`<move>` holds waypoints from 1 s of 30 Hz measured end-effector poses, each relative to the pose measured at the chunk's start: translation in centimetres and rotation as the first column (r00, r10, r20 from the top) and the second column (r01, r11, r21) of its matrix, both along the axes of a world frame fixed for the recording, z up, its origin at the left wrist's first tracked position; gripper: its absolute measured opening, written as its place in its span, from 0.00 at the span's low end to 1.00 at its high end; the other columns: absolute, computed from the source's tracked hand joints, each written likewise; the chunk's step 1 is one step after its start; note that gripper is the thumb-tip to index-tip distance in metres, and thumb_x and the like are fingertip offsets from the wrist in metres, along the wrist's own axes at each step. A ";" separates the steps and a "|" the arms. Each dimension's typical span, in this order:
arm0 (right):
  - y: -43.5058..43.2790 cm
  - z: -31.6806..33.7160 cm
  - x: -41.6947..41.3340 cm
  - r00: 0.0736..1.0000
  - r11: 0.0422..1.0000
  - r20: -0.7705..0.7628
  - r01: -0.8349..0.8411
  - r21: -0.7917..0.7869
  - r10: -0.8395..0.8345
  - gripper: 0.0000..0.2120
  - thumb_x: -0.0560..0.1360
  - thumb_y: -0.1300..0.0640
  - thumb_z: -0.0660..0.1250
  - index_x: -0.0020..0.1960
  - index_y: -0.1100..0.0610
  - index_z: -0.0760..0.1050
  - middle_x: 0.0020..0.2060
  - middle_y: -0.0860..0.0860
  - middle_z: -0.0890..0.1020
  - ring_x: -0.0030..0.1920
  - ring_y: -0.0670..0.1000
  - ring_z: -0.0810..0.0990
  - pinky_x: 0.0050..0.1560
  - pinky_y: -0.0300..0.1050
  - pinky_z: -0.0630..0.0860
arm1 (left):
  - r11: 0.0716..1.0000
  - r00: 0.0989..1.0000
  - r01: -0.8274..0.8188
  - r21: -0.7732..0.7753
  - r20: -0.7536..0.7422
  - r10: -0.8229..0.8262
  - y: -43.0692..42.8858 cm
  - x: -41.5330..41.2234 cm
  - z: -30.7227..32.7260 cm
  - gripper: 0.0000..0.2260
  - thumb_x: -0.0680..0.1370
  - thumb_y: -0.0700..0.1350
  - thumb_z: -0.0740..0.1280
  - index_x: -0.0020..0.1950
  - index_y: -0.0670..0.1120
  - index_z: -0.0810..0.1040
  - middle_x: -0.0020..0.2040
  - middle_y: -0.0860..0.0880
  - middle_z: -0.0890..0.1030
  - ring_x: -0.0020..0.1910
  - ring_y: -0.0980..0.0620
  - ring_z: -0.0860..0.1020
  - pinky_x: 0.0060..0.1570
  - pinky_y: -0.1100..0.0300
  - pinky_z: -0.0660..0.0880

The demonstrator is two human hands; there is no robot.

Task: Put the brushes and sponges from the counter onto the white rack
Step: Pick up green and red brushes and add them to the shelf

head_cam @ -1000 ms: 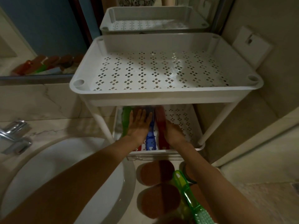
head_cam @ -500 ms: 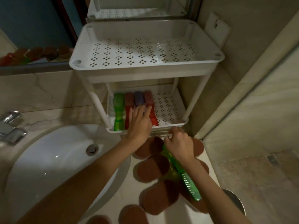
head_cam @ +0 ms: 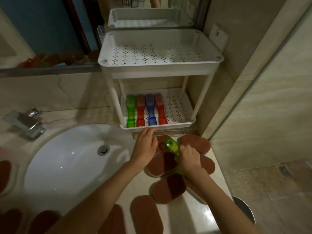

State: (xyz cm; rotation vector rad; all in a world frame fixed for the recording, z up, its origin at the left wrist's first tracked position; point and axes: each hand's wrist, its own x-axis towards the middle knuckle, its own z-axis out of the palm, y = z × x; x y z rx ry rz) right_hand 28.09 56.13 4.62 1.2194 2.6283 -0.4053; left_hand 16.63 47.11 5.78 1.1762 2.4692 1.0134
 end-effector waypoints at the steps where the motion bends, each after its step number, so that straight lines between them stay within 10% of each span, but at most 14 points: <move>1: -0.4 0.5 -0.1 0.999 1.000 -0.028 -0.029 0.004 0.029 0.15 0.76 0.59 0.62 0.60 0.62 0.73 0.59 0.59 0.75 0.58 0.60 0.78 0.54 0.50 0.75 | 0.999 0.996 -0.040 0.018 0.084 0.038 -0.2 0.2 0.3 0.16 0.79 0.39 0.59 0.66 0.42 0.71 0.67 0.45 0.73 0.67 0.47 0.69 0.68 0.59 0.64; 6: -3.4 3.8 -3.1 0.950 0.961 -0.147 -0.271 0.055 0.277 0.16 0.77 0.56 0.61 0.63 0.61 0.72 0.60 0.58 0.74 0.57 0.60 0.78 0.55 0.51 0.75 | 0.983 0.912 -0.182 0.020 0.378 0.161 -3.3 -0.7 2.6 0.13 0.81 0.45 0.58 0.63 0.45 0.73 0.53 0.49 0.77 0.50 0.53 0.77 0.49 0.65 0.72; 12: -10.5 4.5 -9.5 0.827 0.849 -0.211 -0.527 0.030 0.521 0.19 0.75 0.59 0.63 0.65 0.59 0.71 0.59 0.58 0.72 0.55 0.63 0.78 0.53 0.53 0.75 | 0.910 0.844 -0.413 -0.043 0.357 0.400 -12.5 -6.1 2.6 0.07 0.79 0.38 0.60 0.50 0.40 0.78 0.30 0.48 0.75 0.19 0.64 0.74 0.24 0.76 0.68; 18: -21.1 2.5 -15.5 0.564 0.823 -0.624 -0.510 0.251 0.540 0.12 0.66 0.59 0.62 0.47 0.61 0.78 0.38 0.58 0.80 0.43 0.54 0.74 0.41 0.43 0.70 | 0.566 0.484 -0.824 0.032 0.559 0.673 -24.3 -10.8 2.0 0.09 0.79 0.34 0.56 0.53 0.37 0.75 0.30 0.47 0.76 0.16 0.62 0.75 0.22 0.69 0.73; 22: -28.3 2.5 -19.8 0.815 0.796 -0.527 -0.477 -0.373 0.241 0.20 0.78 0.51 0.60 0.44 0.67 0.79 0.41 0.63 0.83 0.47 0.60 0.80 0.49 0.49 0.72 | 0.456 0.391 -0.883 0.107 0.705 0.591 -30.7 -13.0 3.2 0.06 0.79 0.30 0.55 0.47 0.39 0.68 0.35 0.45 0.74 0.17 0.61 0.76 0.22 0.70 0.75; 30: -38.4 2.3 -28.6 0.905 0.235 -0.219 -0.138 -0.962 -0.364 0.10 0.78 0.62 0.60 0.38 0.57 0.73 0.19 0.44 0.78 0.24 0.41 0.73 0.32 0.37 0.65 | 0.542 0.335 -0.839 0.051 0.833 0.440 -41.1 -17.0 3.1 0.06 0.78 0.32 0.61 0.52 0.39 0.66 0.37 0.41 0.75 0.30 0.49 0.77 0.24 0.67 0.77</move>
